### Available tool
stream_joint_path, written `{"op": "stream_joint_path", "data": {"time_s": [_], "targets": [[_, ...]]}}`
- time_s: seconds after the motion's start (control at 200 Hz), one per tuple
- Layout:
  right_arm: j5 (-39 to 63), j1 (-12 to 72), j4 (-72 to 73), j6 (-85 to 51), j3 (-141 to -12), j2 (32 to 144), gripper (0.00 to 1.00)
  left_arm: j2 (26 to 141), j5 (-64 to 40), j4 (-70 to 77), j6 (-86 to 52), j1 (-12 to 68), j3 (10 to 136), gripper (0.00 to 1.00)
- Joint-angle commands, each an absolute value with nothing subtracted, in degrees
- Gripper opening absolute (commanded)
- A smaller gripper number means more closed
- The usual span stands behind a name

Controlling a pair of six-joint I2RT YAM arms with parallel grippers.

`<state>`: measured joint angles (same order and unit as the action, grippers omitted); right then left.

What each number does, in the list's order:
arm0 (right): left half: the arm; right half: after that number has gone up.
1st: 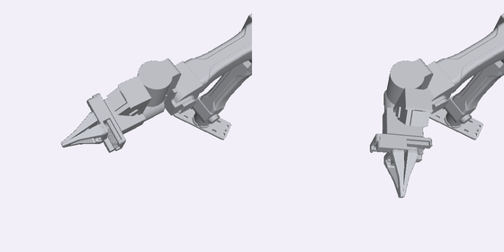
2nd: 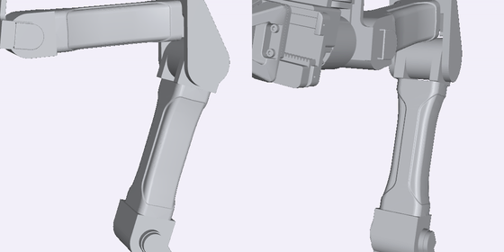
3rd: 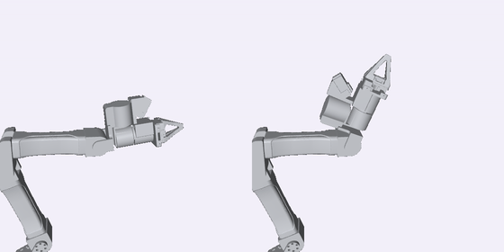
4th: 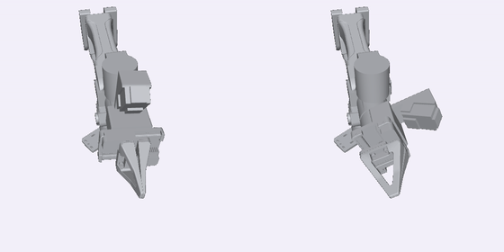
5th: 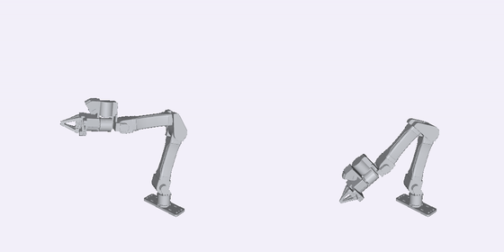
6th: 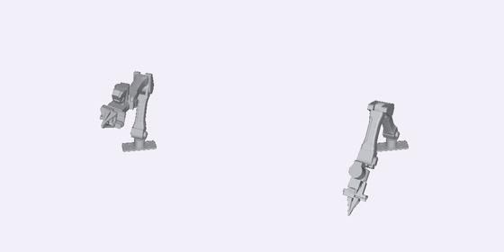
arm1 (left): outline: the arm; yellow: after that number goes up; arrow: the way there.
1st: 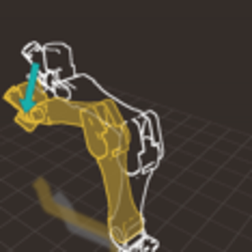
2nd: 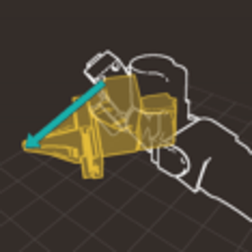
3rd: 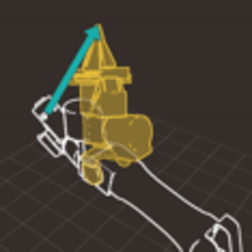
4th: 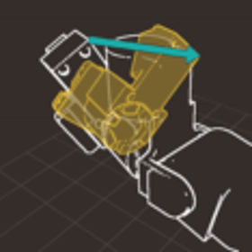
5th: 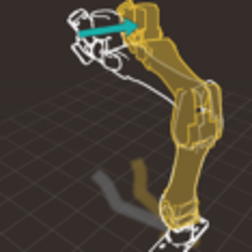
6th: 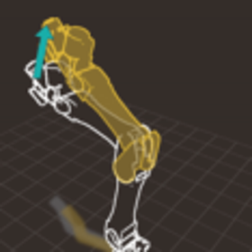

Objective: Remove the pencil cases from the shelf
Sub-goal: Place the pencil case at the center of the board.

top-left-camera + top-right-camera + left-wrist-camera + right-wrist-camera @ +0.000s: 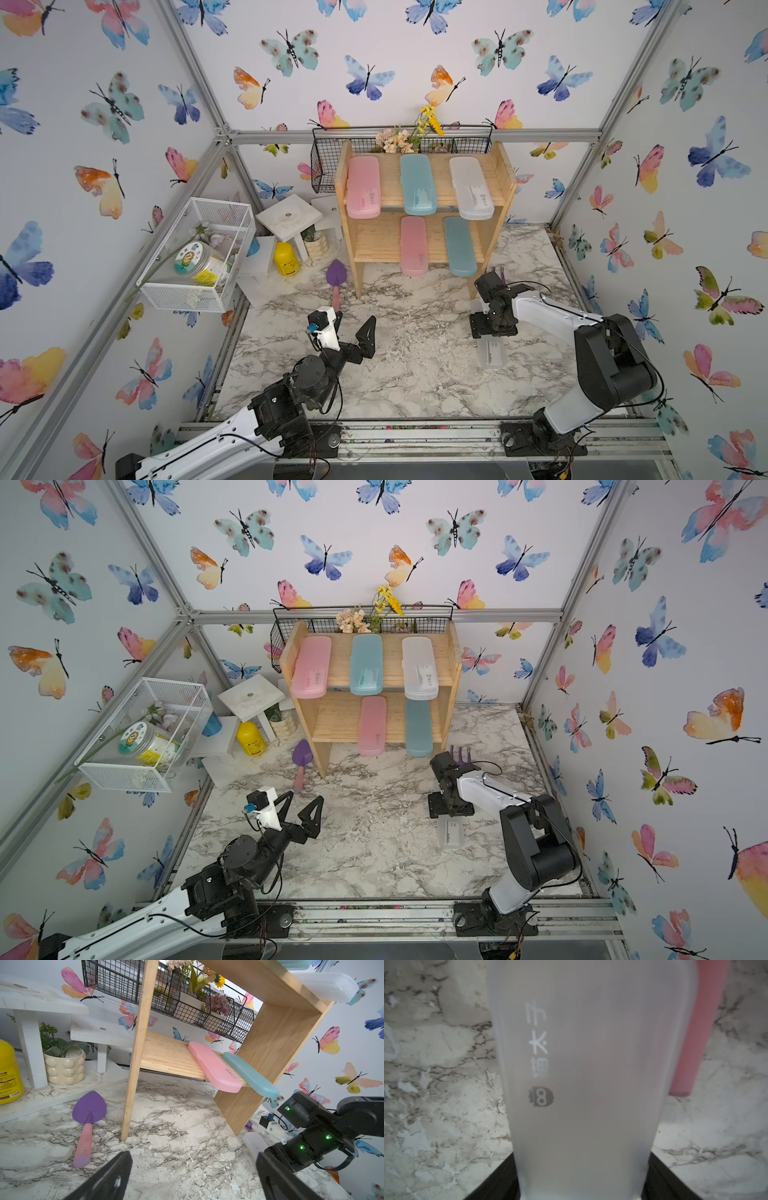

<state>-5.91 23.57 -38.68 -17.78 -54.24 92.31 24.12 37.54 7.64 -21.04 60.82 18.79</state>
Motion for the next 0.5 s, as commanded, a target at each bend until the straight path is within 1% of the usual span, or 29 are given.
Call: {"op": "stream_joint_path", "data": {"time_s": [0.0, 0.275, 0.496], "targets": [[-3.7, 22.8, -35.6, -15.5, -53.5, 93.0, 0.76, 23.9, 39.2, 8.1, -21.5, 60.5, 18.2, 0.99], [-2.4, 22.0, -34.5, -15.2, -54.2, 95.6, 0.8, 25.3, 39.4, 7.6, -22.0, 60.3, 18.9, 0.99], [-3.1, 21.9, -34.9, -15.5, -54.2, 95.2, 0.92, 25.6, 39.3, 8.0, -22.8, 60.1, 19.1, 0.99]]}}
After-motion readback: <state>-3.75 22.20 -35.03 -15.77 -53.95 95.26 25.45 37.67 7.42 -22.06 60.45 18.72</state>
